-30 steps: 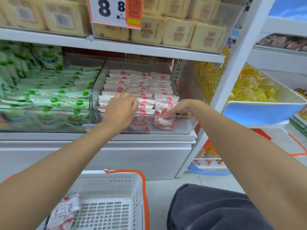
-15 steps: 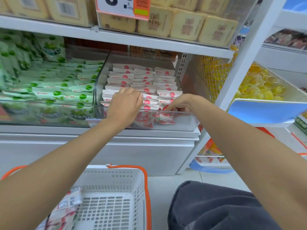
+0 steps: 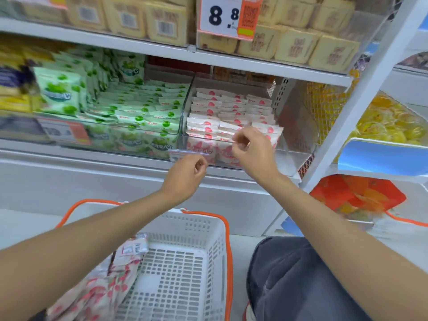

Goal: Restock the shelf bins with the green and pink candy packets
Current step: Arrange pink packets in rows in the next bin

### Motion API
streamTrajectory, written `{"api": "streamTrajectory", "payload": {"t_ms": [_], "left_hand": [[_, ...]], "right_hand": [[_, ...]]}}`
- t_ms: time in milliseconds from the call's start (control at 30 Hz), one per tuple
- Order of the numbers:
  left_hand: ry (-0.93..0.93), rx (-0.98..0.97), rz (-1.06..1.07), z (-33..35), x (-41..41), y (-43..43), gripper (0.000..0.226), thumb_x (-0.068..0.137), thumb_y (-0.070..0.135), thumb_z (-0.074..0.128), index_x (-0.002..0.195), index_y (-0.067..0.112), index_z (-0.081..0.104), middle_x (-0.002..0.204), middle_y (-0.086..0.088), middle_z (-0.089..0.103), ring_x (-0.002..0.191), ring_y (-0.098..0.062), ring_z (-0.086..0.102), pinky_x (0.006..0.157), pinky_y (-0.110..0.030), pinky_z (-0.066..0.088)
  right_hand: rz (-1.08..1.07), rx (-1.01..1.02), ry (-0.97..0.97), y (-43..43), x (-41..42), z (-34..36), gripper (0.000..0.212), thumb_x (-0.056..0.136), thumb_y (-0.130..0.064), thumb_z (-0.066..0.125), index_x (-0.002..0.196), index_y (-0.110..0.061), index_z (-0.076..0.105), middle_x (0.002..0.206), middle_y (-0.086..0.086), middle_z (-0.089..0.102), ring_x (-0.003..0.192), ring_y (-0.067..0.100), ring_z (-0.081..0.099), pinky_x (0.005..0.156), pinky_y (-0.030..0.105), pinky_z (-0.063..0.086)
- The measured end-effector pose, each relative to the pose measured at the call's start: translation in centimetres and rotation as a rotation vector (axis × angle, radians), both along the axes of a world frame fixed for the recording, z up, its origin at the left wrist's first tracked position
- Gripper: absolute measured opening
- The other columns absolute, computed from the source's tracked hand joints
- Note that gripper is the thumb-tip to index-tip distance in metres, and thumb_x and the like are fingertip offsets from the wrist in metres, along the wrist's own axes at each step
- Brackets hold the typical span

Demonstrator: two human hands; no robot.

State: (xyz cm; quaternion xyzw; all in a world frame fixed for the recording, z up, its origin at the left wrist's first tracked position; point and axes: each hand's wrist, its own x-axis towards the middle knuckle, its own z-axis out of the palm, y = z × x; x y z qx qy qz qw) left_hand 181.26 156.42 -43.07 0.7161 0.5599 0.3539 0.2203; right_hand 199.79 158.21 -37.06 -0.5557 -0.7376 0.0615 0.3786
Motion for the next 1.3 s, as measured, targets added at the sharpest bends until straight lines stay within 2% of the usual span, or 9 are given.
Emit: {"api": "streamTrajectory", "payload": {"t_ms": [133,367,600,733,833,967,1033,1133,1300], "left_hand": [[0.193,-0.425,-0.055,-4.3,-6.0,-3.4,0.015,0.095,0.014,0.056,0.098,0.006,0.068,0.093,-0.006,0.066,0.083,-0.021,0.057,0.067,-0.025,0.039],[0.697,-0.804,-0.036,-13.0,-15.3,-7.5,0.025,0.097,0.011,0.046,0.115,0.003,0.062,0.122,-0.013,0.062,0.103,-0.025,0.059,0.078,-0.028,0.043],[1.037,-0.692,-0.028,-20.2,-19.2,-6.8,0.055,0.095,0.010,0.046,0.147,0.022,0.032,0.150,-0.003,0.036,0.135,-0.028,0.040,0.103,-0.046,0.041],[1.201,-0.890,-0.154,-22.8,-20.7,-7.2,0.068,0.096,0.005,0.041,0.155,0.029,0.017,0.149,-0.012,0.040,0.120,-0.028,0.056,0.092,-0.037,0.053],[1.261,-0.852,-0.145,-23.9,-21.1,-7.9,0.068,0.091,0.003,0.052,0.151,0.024,0.027,0.140,-0.006,0.048,0.124,-0.024,0.051,0.092,-0.035,0.050],[1.256,-0.688,-0.084,-23.4,-21.4,-7.8,0.089,0.088,0.001,0.059,0.156,0.023,0.006,0.162,0.001,0.008,0.146,-0.025,0.020,0.106,-0.041,0.043],[1.194,-0.773,-0.087,-23.7,-21.8,-7.6,0.091,0.088,-0.001,0.056,0.156,0.025,0.001,0.161,-0.001,0.015,0.141,-0.025,0.032,0.102,-0.040,0.047],[1.197,-0.876,-0.103,-24.5,-21.7,-7.8,0.086,0.090,0.001,0.051,0.156,0.026,0.003,0.144,-0.004,0.044,0.127,-0.025,0.048,0.097,-0.040,0.048],[1.371,-0.724,-0.087,-24.0,-20.0,-6.9,0.061,0.091,0.010,0.061,0.146,0.019,0.037,0.151,-0.008,0.034,0.142,-0.029,0.029,0.111,-0.046,0.036]], "right_hand": [[0.279,-0.361,-0.216,-3.8,-5.3,-5.5,0.012,0.078,-0.010,0.059,0.081,-0.017,0.067,0.074,-0.007,0.060,0.073,0.017,0.057,0.071,0.036,0.051],[0.570,-0.756,-0.719,-7.4,-9.9,-11.6,0.018,0.090,-0.013,0.054,0.102,-0.014,0.067,0.100,0.001,0.066,0.095,0.020,0.059,0.079,0.024,0.041],[0.568,-0.847,-0.769,-7.4,-9.8,-13.9,0.016,0.090,-0.017,0.056,0.104,-0.018,0.064,0.104,0.000,0.064,0.095,0.020,0.060,0.085,0.036,0.051],[0.579,-0.857,-0.776,-7.2,-9.2,-14.1,0.017,0.092,-0.017,0.055,0.106,-0.016,0.065,0.105,0.000,0.063,0.095,0.019,0.058,0.083,0.031,0.049],[0.575,-0.852,-0.755,-6.9,-9.0,-14.0,0.016,0.093,-0.019,0.055,0.105,-0.018,0.064,0.103,-0.002,0.062,0.094,0.016,0.057,0.084,0.029,0.048],[0.564,-0.845,-0.712,-7.1,-8.8,-13.9,0.015,0.092,-0.021,0.056,0.105,-0.020,0.064,0.102,-0.004,0.063,0.094,0.014,0.057,0.088,0.033,0.050],[0.563,-0.854,-0.695,-7.4,-8.6,-13.9,0.015,0.092,-0.022,0.056,0.105,-0.021,0.064,0.098,-0.006,0.060,0.092,0.014,0.055,0.088,0.033,0.050],[0.564,-0.861,-0.684,-7.7,-8.2,-14.1,0.013,0.092,-0.024,0.057,0.104,-0.022,0.064,0.093,-0.008,0.056,0.088,0.012,0.054,0.085,0.032,0.049],[0.534,-0.911,-0.680,-7.8,-7.2,-14.3,0.014,0.093,-0.024,0.057,0.106,-0.021,0.064,0.094,-0.008,0.058,0.088,0.011,0.052,0.084,0.031,0.049]]}}
